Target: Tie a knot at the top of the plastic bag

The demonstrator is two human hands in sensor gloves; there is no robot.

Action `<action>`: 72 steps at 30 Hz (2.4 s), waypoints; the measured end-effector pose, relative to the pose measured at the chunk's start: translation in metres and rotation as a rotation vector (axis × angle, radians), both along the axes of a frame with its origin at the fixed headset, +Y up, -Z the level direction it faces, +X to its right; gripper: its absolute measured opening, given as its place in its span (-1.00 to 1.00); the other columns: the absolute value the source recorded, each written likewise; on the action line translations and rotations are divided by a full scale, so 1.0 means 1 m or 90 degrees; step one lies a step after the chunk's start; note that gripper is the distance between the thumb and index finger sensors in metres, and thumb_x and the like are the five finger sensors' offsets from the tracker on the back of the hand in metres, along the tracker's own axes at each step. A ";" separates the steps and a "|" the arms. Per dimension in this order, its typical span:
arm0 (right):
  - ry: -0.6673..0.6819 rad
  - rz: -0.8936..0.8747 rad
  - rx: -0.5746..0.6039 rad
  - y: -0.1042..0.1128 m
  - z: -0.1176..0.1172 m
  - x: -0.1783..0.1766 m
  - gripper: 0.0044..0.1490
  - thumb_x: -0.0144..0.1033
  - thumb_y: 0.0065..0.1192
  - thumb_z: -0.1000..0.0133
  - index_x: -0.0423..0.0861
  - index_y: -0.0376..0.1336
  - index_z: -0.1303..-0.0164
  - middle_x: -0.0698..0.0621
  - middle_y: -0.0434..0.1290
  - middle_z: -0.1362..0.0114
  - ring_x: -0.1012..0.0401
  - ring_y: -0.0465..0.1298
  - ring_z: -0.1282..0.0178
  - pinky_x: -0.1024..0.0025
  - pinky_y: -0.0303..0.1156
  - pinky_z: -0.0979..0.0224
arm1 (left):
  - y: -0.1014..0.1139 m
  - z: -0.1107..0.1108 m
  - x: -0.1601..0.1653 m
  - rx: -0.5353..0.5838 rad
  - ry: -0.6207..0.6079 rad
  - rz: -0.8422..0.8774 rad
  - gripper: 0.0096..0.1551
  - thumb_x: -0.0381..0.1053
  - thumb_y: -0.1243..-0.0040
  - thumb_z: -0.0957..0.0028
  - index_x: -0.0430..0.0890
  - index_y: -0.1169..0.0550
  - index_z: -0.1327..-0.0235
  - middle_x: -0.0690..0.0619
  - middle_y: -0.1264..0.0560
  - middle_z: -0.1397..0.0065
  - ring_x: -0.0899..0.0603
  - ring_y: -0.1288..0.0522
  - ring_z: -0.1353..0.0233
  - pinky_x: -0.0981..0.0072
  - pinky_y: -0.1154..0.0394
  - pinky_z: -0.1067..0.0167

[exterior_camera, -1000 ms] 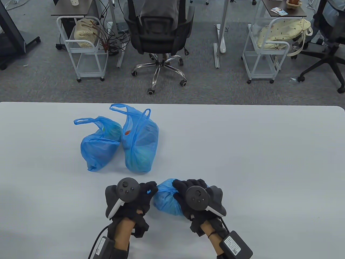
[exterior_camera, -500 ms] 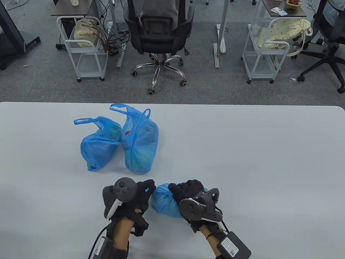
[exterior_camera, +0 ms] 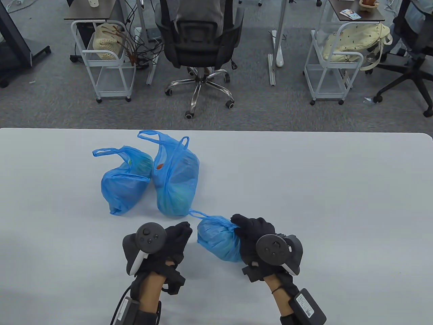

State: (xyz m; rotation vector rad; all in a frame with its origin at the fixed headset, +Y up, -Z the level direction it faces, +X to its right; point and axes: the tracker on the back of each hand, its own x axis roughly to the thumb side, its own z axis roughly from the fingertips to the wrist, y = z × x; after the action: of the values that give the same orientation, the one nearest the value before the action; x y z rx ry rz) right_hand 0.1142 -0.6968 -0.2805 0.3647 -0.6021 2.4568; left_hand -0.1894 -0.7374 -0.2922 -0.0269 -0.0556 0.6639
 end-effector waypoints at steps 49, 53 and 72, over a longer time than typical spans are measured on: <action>-0.338 0.204 0.041 0.069 -0.079 0.082 -0.28 -0.09 0.27 -0.12 -0.18 0.23 -0.42 -0.26 0.41 -0.39 -0.26 0.41 -0.38 -0.37 0.18 -0.34 | -0.003 -0.003 -0.014 0.074 0.071 -0.020 -0.38 0.33 0.03 -0.05 0.05 -0.72 -0.09 0.07 -0.83 0.05 -0.15 -0.79 0.01 -0.13 -0.55 -0.17; -0.301 0.171 0.072 0.091 -0.057 0.063 -0.28 -0.08 0.26 -0.12 -0.17 0.23 -0.42 -0.26 0.41 -0.39 -0.26 0.40 -0.38 -0.37 0.18 -0.34 | -0.003 -0.002 -0.016 0.082 0.082 -0.020 -0.38 0.32 0.02 -0.05 0.04 -0.71 -0.10 0.06 -0.83 0.03 -0.16 -0.78 -0.02 -0.14 -0.54 -0.18; -0.173 0.106 0.095 -0.018 -0.019 0.024 -0.37 -0.11 0.23 -0.13 -0.22 0.31 -0.30 -0.25 0.51 -0.26 -0.24 0.50 -0.26 -0.36 0.25 -0.25 | 0.003 0.004 -0.017 0.128 0.128 -0.031 -0.43 0.25 -0.06 -0.06 0.04 -0.63 -0.22 0.04 -0.77 -0.13 -0.17 -0.76 -0.06 -0.14 -0.53 -0.17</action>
State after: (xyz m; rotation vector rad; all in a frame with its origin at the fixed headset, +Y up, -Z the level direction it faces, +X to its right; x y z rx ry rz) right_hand 0.1378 -0.7146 -0.2996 0.1430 -0.9048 2.6504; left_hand -0.2066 -0.7339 -0.2881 0.2307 0.0725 0.6065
